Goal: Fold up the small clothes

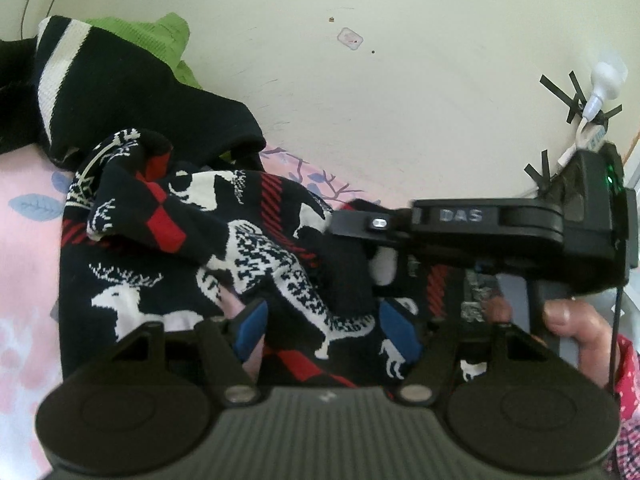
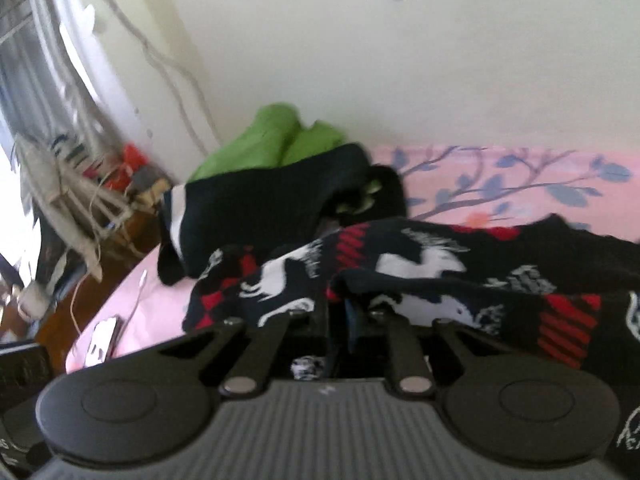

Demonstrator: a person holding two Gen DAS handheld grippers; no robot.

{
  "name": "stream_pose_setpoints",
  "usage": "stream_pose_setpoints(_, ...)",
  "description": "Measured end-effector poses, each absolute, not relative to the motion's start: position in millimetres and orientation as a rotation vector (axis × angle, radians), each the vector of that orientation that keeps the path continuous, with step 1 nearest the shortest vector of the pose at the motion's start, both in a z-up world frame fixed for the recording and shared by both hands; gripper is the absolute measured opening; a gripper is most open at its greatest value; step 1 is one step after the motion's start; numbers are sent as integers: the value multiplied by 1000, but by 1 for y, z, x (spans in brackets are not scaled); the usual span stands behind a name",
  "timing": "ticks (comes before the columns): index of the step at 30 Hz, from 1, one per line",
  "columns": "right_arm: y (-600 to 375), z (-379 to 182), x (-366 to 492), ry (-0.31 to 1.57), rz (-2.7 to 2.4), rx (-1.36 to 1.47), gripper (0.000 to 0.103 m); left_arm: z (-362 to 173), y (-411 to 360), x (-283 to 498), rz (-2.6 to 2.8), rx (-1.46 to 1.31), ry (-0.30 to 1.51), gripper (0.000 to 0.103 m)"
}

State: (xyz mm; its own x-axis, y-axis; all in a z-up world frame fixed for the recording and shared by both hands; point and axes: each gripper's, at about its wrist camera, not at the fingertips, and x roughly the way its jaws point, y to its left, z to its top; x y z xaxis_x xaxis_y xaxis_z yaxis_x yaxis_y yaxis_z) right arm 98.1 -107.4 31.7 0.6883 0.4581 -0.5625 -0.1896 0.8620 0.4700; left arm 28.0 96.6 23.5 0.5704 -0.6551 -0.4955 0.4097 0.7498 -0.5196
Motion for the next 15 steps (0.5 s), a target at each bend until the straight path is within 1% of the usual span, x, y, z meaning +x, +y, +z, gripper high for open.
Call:
stream_pose_setpoints(5, -121, 31, 100, 728, 357, 443, 10, 23, 96, 29, -646, -367, 734, 65)
stream_pose_setpoints(7, -142, 40, 90, 712, 350, 462, 10, 23, 96, 30, -646, -371, 740, 68)
stream_pose_setpoints(10, -174, 61, 65, 687, 351, 424, 10, 22, 97, 30, -646, -376, 745, 71)
stream_pose_setpoints(15, -235, 89, 11, 708, 288, 296, 11, 22, 97, 30, -648, -375, 745, 72)
